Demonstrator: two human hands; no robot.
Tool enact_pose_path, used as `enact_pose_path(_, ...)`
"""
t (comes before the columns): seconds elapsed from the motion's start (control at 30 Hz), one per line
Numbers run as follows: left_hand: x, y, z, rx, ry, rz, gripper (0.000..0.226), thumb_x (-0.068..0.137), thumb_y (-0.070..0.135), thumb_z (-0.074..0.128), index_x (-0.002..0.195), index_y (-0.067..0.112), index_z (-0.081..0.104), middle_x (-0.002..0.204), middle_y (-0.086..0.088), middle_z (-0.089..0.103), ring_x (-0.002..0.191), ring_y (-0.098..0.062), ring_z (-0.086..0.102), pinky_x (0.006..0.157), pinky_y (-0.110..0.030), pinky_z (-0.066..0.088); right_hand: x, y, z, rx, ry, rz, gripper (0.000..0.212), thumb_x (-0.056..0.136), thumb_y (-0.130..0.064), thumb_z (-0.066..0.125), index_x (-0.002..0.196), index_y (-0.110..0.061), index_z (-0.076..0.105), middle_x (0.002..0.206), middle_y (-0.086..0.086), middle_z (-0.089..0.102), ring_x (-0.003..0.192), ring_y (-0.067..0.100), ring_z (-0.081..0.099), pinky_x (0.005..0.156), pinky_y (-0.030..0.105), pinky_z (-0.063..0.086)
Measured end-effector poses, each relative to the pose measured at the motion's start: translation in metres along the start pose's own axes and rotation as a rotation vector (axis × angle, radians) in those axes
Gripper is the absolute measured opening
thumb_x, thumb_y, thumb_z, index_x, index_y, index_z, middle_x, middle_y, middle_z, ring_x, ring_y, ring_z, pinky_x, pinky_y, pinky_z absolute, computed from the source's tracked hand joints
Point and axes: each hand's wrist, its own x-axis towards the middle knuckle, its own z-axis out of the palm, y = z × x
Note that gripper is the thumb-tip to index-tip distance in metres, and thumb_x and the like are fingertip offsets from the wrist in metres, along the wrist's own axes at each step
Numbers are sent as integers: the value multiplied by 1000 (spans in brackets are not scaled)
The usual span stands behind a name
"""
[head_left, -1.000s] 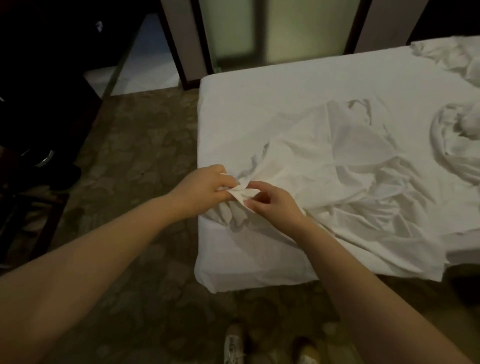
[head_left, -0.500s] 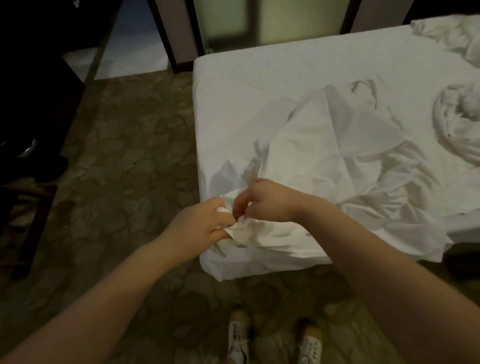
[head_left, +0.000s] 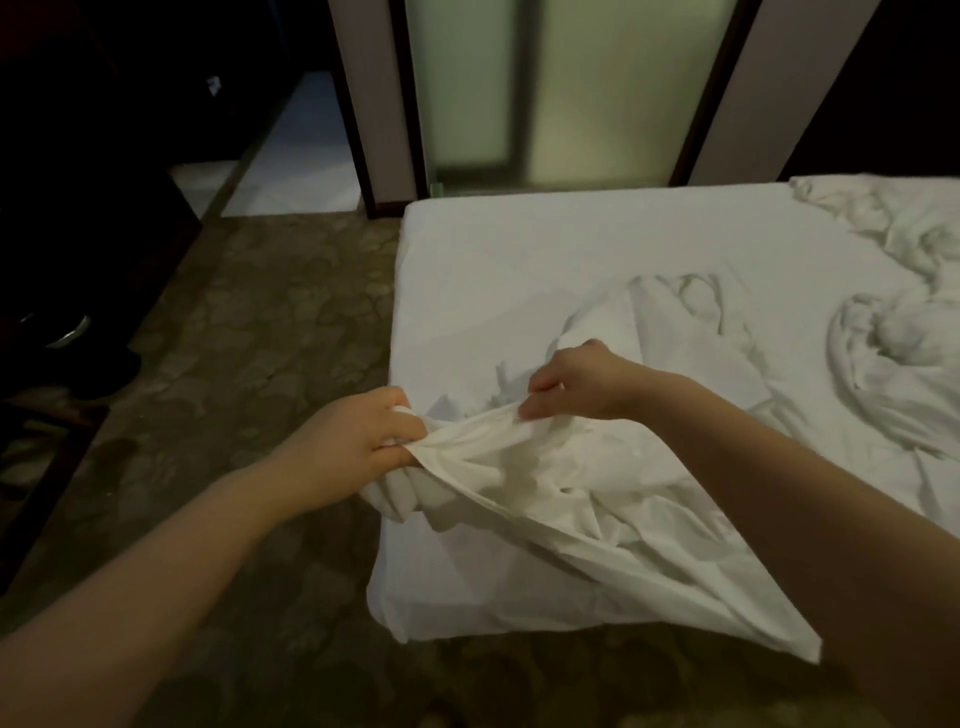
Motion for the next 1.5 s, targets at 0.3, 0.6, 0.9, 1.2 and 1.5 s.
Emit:
enact_pose_path(0.3,37,34,-23,12,122,-37,50,76,48,40,102,18,71,90,7,49,78,3,45,70,-11,36,-32,37,11,-34,247,-128,19,91,-30,56,107,-20,56,88,-9,61,75,12,54,76,22,30)
enact_pose_path(0.6,66,48,-32,-1,207,-59,32,87,42,49,92,19,71,87,3,53,83,-4,51,70,-20,40,-44,84,-31,-136,973,138,17,75,0,51,81,-8,65,77,10,67,59,33,60,74,31,31)
enact_pose_path(0.9,84,55,-38,50,208,16,19,93,24,53,101,18,69,87,10,49,80,-6,48,71,-19,38,-77,83,48,-162,283,-44,28,83,-31,49,105,-26,65,106,-6,65,115,15,49,105,38,25)
enact_pose_path(1.2,77,44,-35,16,144,27,12,92,21,54,95,25,66,88,6,51,81,-10,49,72,-16,37,-74,91,70,-289,238,17,30,92,-46,49,93,-21,65,110,-15,62,114,17,43,95,33,26)
enact_pose_path(1.5,73,2,-42,80,237,-117,16,92,23,54,98,18,68,91,0,52,86,-17,50,69,-27,38,-86,71,87,-196,786,-211,48,99,-41,33,65,-16,55,53,1,52,54,20,51,64,30,35)
